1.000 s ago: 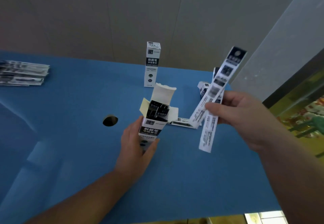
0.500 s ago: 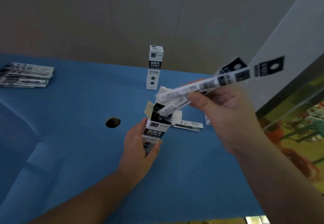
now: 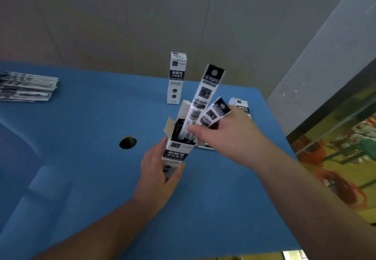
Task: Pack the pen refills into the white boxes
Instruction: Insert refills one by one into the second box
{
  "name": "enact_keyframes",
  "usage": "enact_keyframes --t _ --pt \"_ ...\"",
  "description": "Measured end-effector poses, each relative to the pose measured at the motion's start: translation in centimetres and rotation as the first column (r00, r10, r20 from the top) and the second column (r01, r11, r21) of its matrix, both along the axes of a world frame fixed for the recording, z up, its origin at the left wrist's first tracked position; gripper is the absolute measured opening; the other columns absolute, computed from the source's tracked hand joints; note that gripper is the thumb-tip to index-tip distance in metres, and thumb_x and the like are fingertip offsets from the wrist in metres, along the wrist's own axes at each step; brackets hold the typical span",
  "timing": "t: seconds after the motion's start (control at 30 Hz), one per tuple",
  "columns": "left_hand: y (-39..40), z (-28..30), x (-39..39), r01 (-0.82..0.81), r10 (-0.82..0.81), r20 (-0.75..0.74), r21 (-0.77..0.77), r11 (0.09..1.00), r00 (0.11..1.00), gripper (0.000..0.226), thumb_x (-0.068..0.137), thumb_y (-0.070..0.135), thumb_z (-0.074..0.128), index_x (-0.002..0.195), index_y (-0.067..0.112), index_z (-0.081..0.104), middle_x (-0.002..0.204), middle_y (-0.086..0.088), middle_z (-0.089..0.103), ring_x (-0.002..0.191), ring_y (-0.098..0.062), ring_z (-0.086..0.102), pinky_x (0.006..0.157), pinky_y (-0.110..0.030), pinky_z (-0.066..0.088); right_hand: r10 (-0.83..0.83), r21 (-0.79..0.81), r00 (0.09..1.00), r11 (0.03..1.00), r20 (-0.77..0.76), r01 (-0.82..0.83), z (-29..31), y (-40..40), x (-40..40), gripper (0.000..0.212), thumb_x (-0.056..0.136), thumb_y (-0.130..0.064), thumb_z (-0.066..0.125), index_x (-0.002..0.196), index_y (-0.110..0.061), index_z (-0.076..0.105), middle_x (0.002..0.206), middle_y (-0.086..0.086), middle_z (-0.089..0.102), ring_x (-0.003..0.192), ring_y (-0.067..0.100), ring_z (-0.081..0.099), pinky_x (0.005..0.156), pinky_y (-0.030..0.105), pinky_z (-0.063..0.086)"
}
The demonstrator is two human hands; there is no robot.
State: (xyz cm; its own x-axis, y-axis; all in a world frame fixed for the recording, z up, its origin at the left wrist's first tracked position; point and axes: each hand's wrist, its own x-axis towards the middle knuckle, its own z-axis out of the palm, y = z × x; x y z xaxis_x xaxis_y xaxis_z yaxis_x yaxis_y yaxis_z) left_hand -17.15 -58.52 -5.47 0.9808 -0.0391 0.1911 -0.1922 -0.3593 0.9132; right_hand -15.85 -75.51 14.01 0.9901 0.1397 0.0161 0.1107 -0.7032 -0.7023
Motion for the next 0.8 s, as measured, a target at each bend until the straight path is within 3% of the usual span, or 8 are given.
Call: enact_keyframes --t 0.07,0.17,0.27,0.37,0.43,0.5,0.6,0.8 --pt "0.1 0.0 0.3 0.012 -0.012 0.002 -0.011 1.0 1.0 0.061 0.095 0.038 0.07 0.147 0.013 0.05 0.131 -0.01 0.059 0.122 -0.037 0.057 0.097 -0.064 0.052 0.0 0.031 1.0 1.0 -0.027 0.001 -0.4 0.7 0.2 0.011 0.087 -0.032 0.074 0.083 -0.022 0.073 0.064 -0.015 0.069 0.053 0.0 0.061 0.041 0.013 0.041" --pt "0.1 -0.4 0.5 0.023 -0.023 -0.003 -0.025 0.999 1.0 0.053 0.095 0.027 0.072 0.14 0.008 0.053 0.123 -0.016 0.059 0.112 -0.045 0.059 0.09 -0.071 0.051 0.006 0.026 0.996 1.0 -0.091 -0.004 -1.0 1.4 0.4 0.009 0.084 -0.033 0.077 0.084 -0.027 0.071 0.065 -0.012 0.071 0.047 0.002 0.057 0.042 0.017 0.041" --pt "0.0 -0.5 0.6 0.035 -0.035 -0.011 -0.023 0.999 0.999 0.05 0.094 0.025 0.072 0.134 0.002 0.054 0.115 -0.024 0.058 0.103 -0.056 0.056 0.085 -0.076 0.048 0.077 0.024 0.991 0.997 -0.112 -0.075 0.0 0.9 0.6 0.009 0.081 -0.035 0.081 0.087 -0.032 0.074 0.075 -0.021 0.074 0.063 -0.005 0.066 0.058 0.018 0.053" --pt "0.1 -0.3 0.5 0.027 -0.027 0.033 0.003 1.0 0.999 0.052 0.093 0.026 0.072 0.136 0.003 0.055 0.118 -0.019 0.06 0.106 -0.049 0.058 0.088 -0.071 0.05 0.185 -0.047 0.982 0.981 -0.026 -0.186 1.9 0.5 0.3 0.016 0.083 -0.036 0.078 0.096 -0.043 0.071 0.087 -0.025 0.074 0.079 -0.003 0.069 0.07 0.023 0.057" --pt "0.0 -0.3 0.5 0.023 -0.024 0.04 0.012 1.0 0.999 0.052 0.093 0.026 0.071 0.137 0.002 0.054 0.118 -0.018 0.06 0.107 -0.045 0.058 0.088 -0.07 0.05 0.217 -0.155 0.976 0.965 0.002 -0.214 2.7 0.7 0.0 0.01 0.086 -0.04 0.075 0.095 -0.038 0.072 0.088 -0.018 0.073 0.08 0.0 0.068 0.073 0.03 0.057" --pt "0.0 -0.3 0.4 0.023 -0.024 0.038 0.024 0.999 0.999 0.053 0.093 0.025 0.072 0.136 0.0 0.054 0.117 -0.019 0.058 0.106 -0.045 0.058 0.088 -0.07 0.049 0.247 -0.261 0.969 0.937 0.029 -0.231 3.1 1.1 -0.2 0.014 0.087 -0.042 0.072 0.091 -0.029 0.073 0.085 -0.012 0.071 0.078 0.002 0.065 0.07 0.031 0.055" --pt "-0.1 -0.2 0.4 0.026 -0.027 0.028 0.033 0.999 0.999 0.053 0.093 0.026 0.071 0.136 -0.001 0.054 0.118 -0.018 0.058 0.108 -0.044 0.057 0.089 -0.07 0.049 0.229 -0.378 0.972 0.905 0.048 -0.194 3.2 1.6 -0.1 0.021 0.091 -0.045 0.068 0.08 -0.027 0.066 0.073 -0.011 0.063 0.067 0.0 0.058 0.053 0.015 0.041" --pt "-0.3 -0.3 -0.2 -0.01 0.009 0.007 0.059 0.998 1.0 0.062 0.093 0.021 0.075 0.148 0.007 0.049 0.134 -0.011 0.053 0.126 -0.034 0.05 0.104 -0.06 0.049 0.206 -0.602 0.979 0.78 -0.012 -0.171 1.4 2.7 0.9 0.039 0.095 -0.03 0.057 0.057 -0.024 0.048 0.058 -0.004 0.05 0.059 0.016 0.052 0.047 0.031 0.033"
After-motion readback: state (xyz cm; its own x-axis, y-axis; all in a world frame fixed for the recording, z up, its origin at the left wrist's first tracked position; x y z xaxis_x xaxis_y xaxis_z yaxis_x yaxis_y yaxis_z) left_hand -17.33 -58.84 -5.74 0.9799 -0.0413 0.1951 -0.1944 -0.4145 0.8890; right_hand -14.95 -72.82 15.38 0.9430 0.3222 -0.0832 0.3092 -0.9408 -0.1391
